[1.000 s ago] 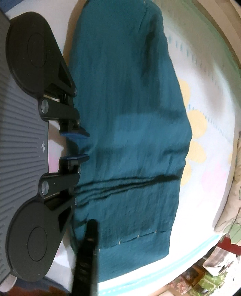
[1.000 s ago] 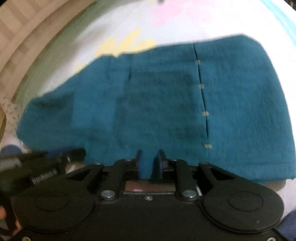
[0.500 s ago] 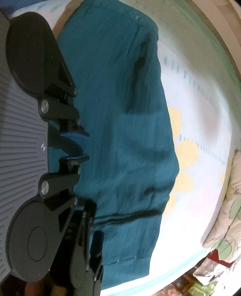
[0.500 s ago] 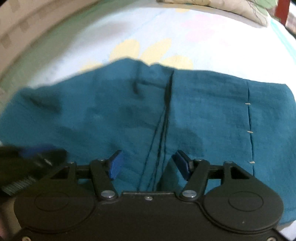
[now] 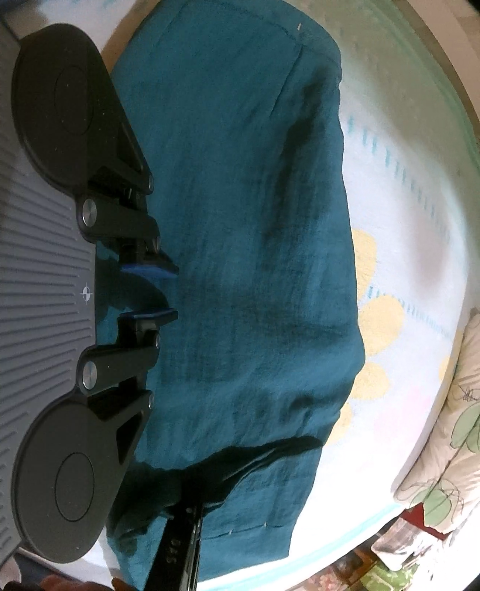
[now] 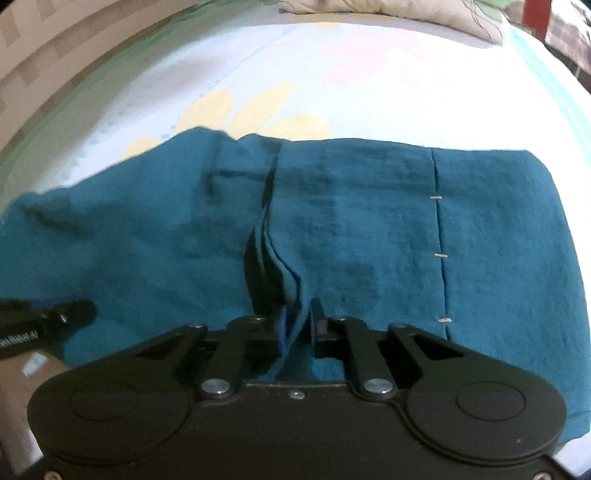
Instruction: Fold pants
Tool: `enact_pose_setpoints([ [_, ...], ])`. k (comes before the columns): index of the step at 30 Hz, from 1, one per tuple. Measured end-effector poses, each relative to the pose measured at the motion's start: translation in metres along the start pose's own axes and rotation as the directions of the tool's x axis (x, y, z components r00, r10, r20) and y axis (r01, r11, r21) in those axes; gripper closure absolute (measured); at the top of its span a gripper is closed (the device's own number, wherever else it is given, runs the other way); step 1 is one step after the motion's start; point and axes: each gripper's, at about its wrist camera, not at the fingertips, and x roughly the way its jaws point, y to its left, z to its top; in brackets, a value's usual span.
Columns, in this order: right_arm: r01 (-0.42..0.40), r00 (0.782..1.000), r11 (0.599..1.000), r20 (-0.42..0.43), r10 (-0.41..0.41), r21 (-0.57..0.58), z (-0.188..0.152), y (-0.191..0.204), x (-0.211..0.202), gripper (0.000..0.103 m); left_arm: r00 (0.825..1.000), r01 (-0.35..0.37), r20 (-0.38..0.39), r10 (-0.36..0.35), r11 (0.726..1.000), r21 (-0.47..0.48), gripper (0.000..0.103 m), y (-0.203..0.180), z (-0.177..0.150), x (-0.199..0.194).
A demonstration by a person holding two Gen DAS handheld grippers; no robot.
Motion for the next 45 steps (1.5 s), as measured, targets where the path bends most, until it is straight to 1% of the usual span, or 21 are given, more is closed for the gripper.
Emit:
enact_pose_setpoints([
  [4,-0.053,0.999,0.995,0.017,0.052,0.08,0.0,-0.01,-0.007,0.09,1.0,0.007,0.0,-0.007,1.0,-0.011,0.085,0.005,-0.001,-0.002],
  [7,-0.097,0.994,0.987,0.057,0.09,0.13,0.003,-0.013,-0.019,0.09,1.0,0.008,0.0,-0.008,1.0,-0.012,0.085,0.005,-0.001,-0.002],
  [9,-0.127,0.989,0.983,0.094,0.115,0.133,0.008,-0.008,-0.03,0.09,1.0,0.006,0.0,-0.006,1.0,-0.014,0.085,0.005,-0.001,-0.002],
  [11,-0.17,0.98,0.979,0.123,0.157,0.11,0.016,0.004,-0.036,0.09,1.0,0.004,0.0,-0.004,1.0,-0.013,0.085,0.005,-0.001,-0.002],
  [13,-0.199,0.974,0.977,0.122,0.188,0.078,0.021,0.02,-0.035,0.09,1.0,0.0,0.001,0.0,1.0,-0.01,0.085,0.005,0.0,-0.002],
  [15,-0.182,0.978,0.983,0.107,0.178,0.033,0.022,0.037,-0.025,0.09,1.0,0.001,0.001,-0.001,1.0,-0.009,0.085,0.005,0.0,-0.003],
  [17,-0.142,0.987,0.99,0.072,0.14,0.016,0.018,0.048,-0.007,0.085,1.0,0.005,-0.002,-0.005,1.0,-0.017,0.085,0.006,0.001,-0.002],
  [18,-0.135,0.99,0.991,0.035,0.134,0.02,0.016,0.05,0.005,0.076,1.0,0.008,-0.005,-0.008,1.0,-0.021,0.085,0.007,0.001,-0.002],
  [19,-0.138,0.99,0.99,0.008,0.138,0.031,0.015,0.05,0.012,0.066,1.0,0.01,-0.008,-0.01,1.0,-0.025,0.085,0.008,0.002,-0.002],
  [20,-0.156,0.988,0.987,-0.002,0.156,0.048,0.012,0.049,0.015,0.062,1.0,0.012,-0.01,-0.012,1.0,-0.026,0.085,0.009,0.003,-0.001],
  [21,-0.172,0.985,0.984,0.01,0.172,0.054,0.01,0.047,0.012,0.06,1.0,0.013,-0.012,-0.013,1.0,-0.024,0.085,0.009,0.004,-0.001],
  [24,-0.19,0.981,0.981,0.053,0.187,0.043,0.006,0.041,-0.005,0.06,1.0,0.008,-0.009,-0.008,1.0,-0.022,0.085,0.01,0.005,-0.001],
  [26,-0.176,0.983,0.983,0.068,0.173,0.043,0.005,0.034,-0.014,0.06,1.0,-0.009,-0.008,0.009,1.0,-0.015,0.085,0.006,0.004,-0.001],
  [29,-0.144,0.989,0.989,0.043,0.142,0.043,0.002,0.029,-0.018,0.058,0.999,-0.045,-0.011,0.045,0.999,-0.003,0.085,-0.002,0.004,0.0],
  [31,-0.152,0.988,0.988,0.019,0.151,0.042,0.0,0.028,-0.018,0.058,0.997,-0.072,-0.017,0.073,0.997,0.011,0.085,-0.008,0.005,0.001],
  [36,-0.12,0.991,0.993,-0.065,0.119,-0.01,-0.021,0.041,-0.011,0.058,0.992,-0.12,-0.027,0.121,0.992,0.04,0.085,-0.018,0.008,0.004],
  [37,-0.112,0.993,0.993,-0.043,0.111,-0.025,-0.025,0.043,-0.011,0.058,0.992,-0.125,-0.027,0.127,0.991,0.045,0.085,-0.019,0.008,0.004],
  [39,-0.106,0.994,0.993,-0.028,0.104,-0.044,-0.029,0.047,-0.011,0.058,0.99,-0.133,-0.028,0.135,0.99,0.053,0.085,-0.021,0.009,0.005],
  [45,-0.123,0.992,0.992,-0.037,0.122,-0.026,-0.029,0.039,-0.016,0.059,0.987,-0.156,-0.03,0.158,0.986,0.058,0.084,-0.032,0.008,0.007],
])
